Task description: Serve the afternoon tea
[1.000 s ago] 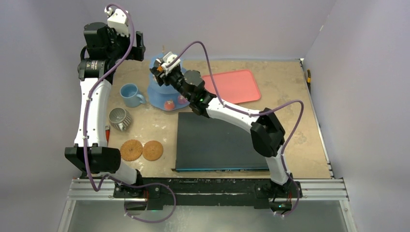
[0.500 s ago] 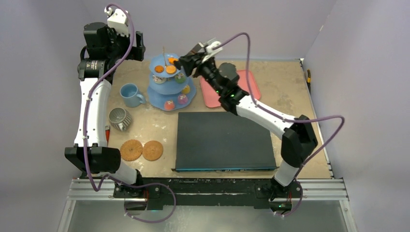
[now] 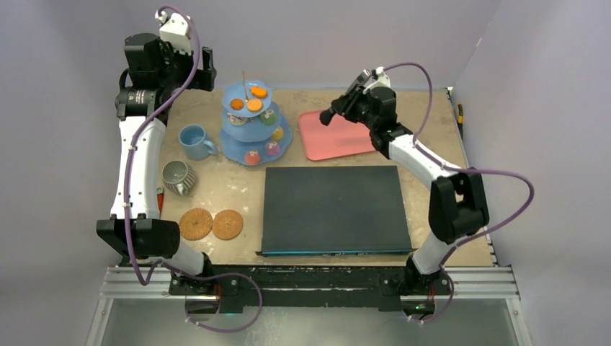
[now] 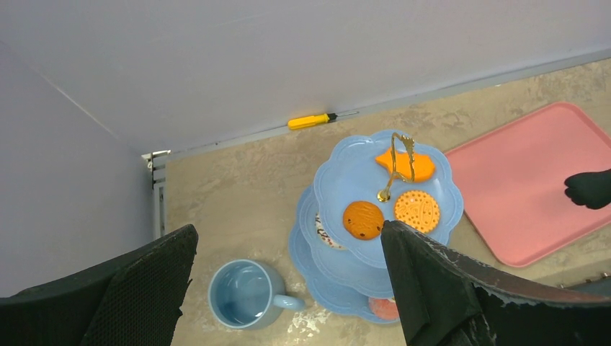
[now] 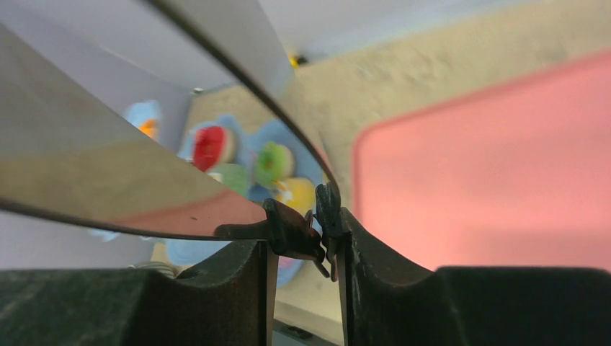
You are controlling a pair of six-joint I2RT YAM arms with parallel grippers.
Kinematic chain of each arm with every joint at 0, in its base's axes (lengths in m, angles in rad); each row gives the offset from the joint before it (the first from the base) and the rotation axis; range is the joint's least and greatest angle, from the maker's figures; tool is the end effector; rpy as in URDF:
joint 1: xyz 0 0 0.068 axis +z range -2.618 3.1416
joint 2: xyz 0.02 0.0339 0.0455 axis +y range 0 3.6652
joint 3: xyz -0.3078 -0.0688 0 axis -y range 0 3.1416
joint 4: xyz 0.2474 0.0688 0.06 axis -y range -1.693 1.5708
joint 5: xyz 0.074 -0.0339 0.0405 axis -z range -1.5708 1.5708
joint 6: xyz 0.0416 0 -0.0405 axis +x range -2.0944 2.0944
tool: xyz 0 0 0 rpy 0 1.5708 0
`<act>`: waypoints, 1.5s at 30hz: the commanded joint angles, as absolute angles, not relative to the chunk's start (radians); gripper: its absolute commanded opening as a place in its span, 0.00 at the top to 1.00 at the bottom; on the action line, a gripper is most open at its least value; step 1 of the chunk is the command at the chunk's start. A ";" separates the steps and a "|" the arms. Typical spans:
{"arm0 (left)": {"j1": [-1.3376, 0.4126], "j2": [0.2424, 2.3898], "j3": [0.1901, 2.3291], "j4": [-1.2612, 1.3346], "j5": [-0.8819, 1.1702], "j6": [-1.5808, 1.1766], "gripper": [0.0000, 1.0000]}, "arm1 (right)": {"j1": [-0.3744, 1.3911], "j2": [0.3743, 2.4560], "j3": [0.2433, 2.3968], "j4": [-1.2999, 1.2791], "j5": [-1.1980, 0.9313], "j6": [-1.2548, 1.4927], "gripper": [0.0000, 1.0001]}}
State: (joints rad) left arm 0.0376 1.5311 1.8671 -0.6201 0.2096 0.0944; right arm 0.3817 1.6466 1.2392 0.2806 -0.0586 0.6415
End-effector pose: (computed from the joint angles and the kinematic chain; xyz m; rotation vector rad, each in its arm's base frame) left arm 0.3318 0.0038 0.5271 0.1977 1.8391 -0.1024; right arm 0.3785 0.1546 0.3629 0.1834 1.7553 0.8057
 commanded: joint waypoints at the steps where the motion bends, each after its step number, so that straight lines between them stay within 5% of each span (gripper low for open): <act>1: 0.045 1.487 1.869 -0.606 0.217 0.095 0.01 | 0.307 1.744 1.304 0.118 -0.203 0.859 0.70; 22: 0.046 1.466 1.851 -0.584 0.238 0.073 0.01 | 0.239 2.003 1.397 -0.054 -0.030 1.246 0.61; 39: 0.046 1.446 1.831 -0.560 0.246 0.063 0.01 | 0.198 2.162 1.553 -0.286 -0.051 1.367 0.33; 45: 0.046 1.438 1.818 -0.553 0.240 0.067 0.01 | 0.199 2.197 1.645 -0.298 -0.010 1.324 0.15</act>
State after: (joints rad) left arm 0.0380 1.4750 1.8263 -0.5919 0.2321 0.0864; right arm 0.1959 2.1639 1.5650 -0.2447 -0.0624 1.3472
